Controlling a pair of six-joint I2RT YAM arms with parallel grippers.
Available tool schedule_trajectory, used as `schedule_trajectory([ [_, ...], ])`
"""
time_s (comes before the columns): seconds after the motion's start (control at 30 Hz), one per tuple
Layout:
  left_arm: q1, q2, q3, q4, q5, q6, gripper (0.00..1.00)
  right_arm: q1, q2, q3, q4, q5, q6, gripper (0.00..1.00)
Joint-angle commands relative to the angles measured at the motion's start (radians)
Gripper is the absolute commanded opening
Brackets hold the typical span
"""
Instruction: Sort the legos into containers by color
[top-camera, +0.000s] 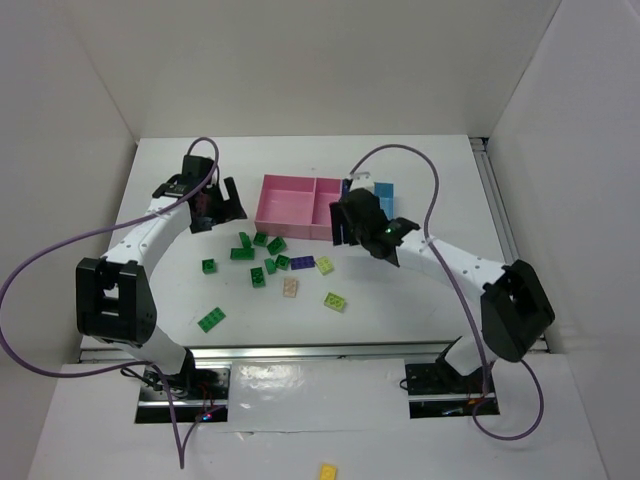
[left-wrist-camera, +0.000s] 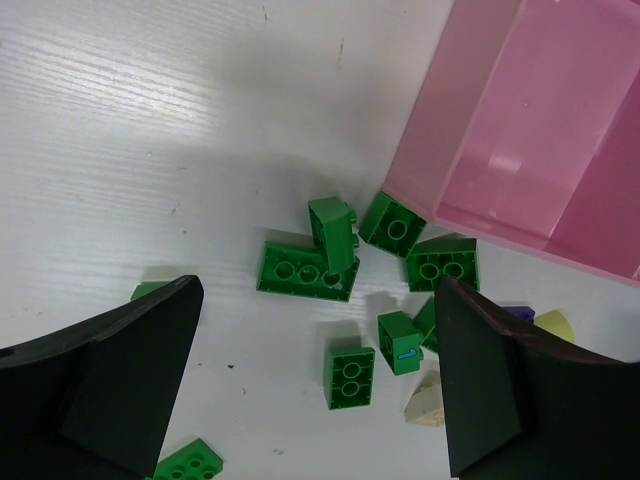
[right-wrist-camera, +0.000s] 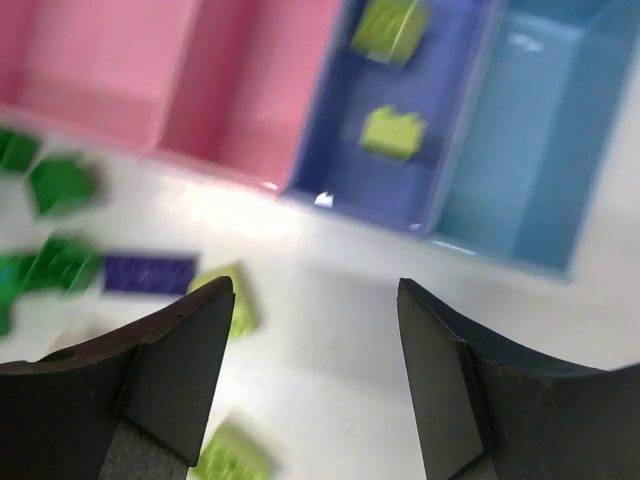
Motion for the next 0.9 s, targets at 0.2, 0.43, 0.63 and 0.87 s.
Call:
schedule_trajectory([
  [0.2, 0.005, -0.028, -0.006, -0.011, -0.038, -0.002, 0.99, 0.139, 0.028, -0.137, 0.073, -0.178, -0.001, 0.79],
  [0.43, 0.005, -0.037, -0.006, -0.011, -0.05, -0.002, 0.99, 0.139, 0.176, -0.076, 0.119, -0.222, -0.052, 0.77],
  [0.63, 0.005, -0.037, 0.003, -0.031, -0.082, 0.007, 0.99, 0.139, 0.276, -0.006, 0.122, -0.235, -0.072, 0.69],
  [0.87, 0.005, -0.037, 0.012, -0.031, -0.113, 0.016, 0.99, 0.157, 0.179, 0.005, 0.061, -0.129, -0.059, 0.27],
])
